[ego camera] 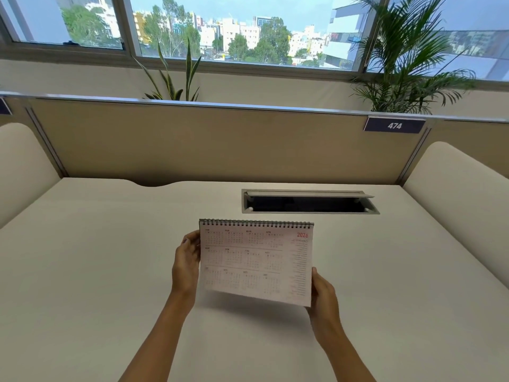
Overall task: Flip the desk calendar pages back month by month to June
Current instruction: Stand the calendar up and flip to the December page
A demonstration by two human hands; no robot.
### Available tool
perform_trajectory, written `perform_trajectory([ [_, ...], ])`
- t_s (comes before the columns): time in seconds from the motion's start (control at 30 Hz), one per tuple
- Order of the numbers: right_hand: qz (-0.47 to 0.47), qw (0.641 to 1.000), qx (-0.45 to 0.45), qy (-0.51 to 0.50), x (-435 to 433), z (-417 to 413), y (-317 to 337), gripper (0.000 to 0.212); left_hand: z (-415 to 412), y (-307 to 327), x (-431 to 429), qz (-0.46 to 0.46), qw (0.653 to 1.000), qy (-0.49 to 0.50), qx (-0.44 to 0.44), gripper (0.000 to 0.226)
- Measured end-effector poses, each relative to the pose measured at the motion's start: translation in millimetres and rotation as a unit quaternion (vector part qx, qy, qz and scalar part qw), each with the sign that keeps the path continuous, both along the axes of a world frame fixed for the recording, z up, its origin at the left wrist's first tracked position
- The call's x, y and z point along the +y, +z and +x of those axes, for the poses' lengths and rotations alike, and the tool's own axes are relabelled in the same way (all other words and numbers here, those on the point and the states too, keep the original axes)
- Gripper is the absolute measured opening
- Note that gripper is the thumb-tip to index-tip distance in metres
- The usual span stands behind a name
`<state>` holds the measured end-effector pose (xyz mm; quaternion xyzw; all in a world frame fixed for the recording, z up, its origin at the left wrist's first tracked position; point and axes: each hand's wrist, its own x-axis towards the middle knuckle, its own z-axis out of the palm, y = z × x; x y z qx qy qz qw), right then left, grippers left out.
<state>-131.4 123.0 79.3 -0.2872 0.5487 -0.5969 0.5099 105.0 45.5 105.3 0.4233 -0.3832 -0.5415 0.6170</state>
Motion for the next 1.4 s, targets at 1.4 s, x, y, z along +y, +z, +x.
perform_trajectory([
  [1.4, -0.167, 0.85, 0.368, -0.339, -40.8, 8.7, 31.2, 0.024, 9.3, -8.9, -4.0, 0.019, 0.999, -0.01, 0.027, 0.04],
])
